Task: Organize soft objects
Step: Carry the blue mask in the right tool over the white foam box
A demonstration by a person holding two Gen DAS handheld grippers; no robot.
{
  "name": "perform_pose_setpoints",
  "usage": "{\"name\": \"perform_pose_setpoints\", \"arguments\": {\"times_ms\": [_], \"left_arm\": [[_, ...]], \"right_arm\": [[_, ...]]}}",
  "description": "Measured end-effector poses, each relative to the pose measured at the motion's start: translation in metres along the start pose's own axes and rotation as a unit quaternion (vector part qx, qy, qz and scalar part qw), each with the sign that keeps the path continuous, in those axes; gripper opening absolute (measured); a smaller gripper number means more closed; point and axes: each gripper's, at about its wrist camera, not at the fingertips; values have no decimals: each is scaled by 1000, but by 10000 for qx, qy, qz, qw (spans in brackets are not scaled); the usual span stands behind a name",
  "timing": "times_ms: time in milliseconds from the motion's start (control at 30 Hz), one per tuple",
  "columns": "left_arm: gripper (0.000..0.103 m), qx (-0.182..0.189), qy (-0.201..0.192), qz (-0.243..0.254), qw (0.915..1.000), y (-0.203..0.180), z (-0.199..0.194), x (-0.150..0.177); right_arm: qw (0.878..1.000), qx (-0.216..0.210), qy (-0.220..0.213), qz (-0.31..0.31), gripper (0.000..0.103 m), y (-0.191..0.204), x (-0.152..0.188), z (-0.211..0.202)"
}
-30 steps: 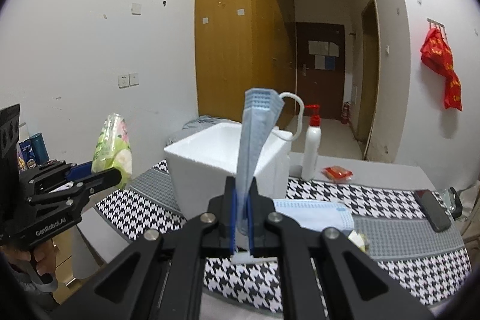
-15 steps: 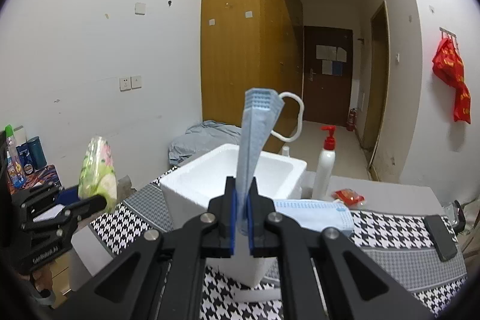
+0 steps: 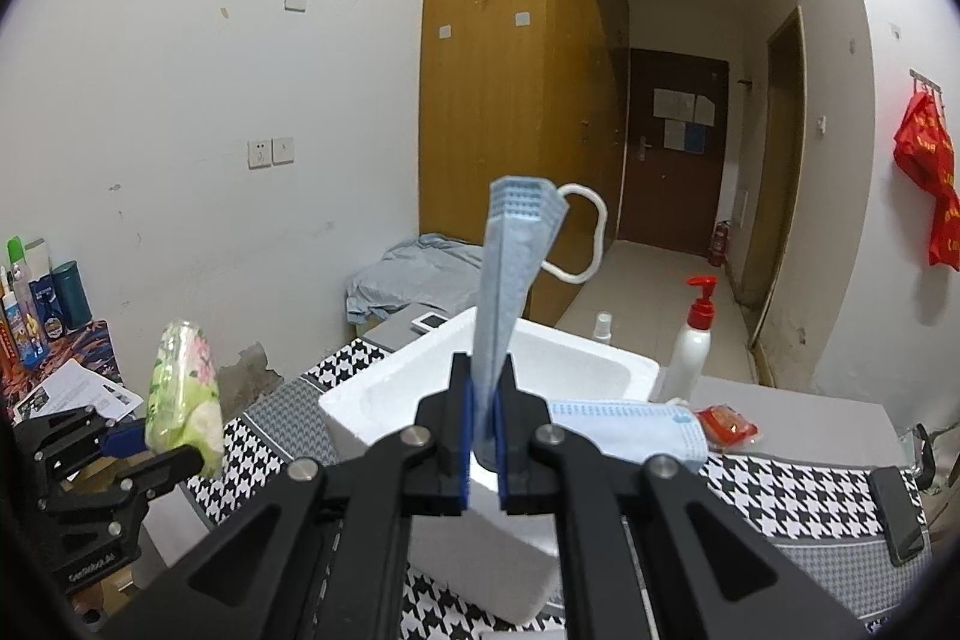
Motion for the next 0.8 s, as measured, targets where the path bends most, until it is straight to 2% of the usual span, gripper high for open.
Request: {"name": "perform_pose_setpoints", "arguments": {"times_ms": [733,800], "left_arm": [[29,-103,76,-166,9998,17,8,4],[29,-124,73,-168,9998,16,8,4]], "right_arm": [[9987,-139,487,52,9,2,-3,52],[9985,-134,523,13,13,3,-2,55]]}}
Point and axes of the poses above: each gripper's, at about its wrist camera, not at the fingertips, and z roughly the way its jaws point, y to its left, x to its underside, and after that the axes turned 5 degrees about x, right-handed
